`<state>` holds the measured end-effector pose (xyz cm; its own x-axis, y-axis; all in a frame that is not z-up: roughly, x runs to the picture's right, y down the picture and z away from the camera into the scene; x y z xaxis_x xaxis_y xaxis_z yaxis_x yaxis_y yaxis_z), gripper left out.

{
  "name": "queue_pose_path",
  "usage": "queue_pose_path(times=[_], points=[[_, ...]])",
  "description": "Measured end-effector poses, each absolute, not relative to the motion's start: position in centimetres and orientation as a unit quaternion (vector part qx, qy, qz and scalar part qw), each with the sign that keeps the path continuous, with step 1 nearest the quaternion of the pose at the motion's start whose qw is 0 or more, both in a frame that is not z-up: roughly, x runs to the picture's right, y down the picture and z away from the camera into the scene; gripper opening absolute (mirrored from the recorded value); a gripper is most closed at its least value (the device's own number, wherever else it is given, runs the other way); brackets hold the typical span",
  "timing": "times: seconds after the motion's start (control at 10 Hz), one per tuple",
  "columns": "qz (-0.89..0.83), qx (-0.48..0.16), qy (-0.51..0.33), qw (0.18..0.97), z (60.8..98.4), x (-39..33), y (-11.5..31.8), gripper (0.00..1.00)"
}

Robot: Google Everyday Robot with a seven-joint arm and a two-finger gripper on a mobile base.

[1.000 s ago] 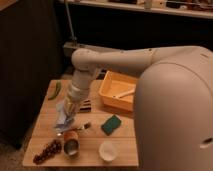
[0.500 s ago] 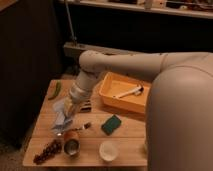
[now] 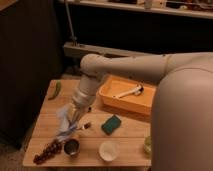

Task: Place towel in metal cup

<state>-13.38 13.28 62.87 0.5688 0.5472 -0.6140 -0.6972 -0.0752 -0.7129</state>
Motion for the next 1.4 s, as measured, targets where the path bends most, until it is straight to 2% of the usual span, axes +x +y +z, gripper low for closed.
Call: queue_pose_path(times=[0.8,1.4], points=[[0.42,-0.603,0.087,0.673,59.0,-12.0,21.3,0.0],[0.39,-0.623,0.088,0.672,61.4,-12.3,23.9,0.0]])
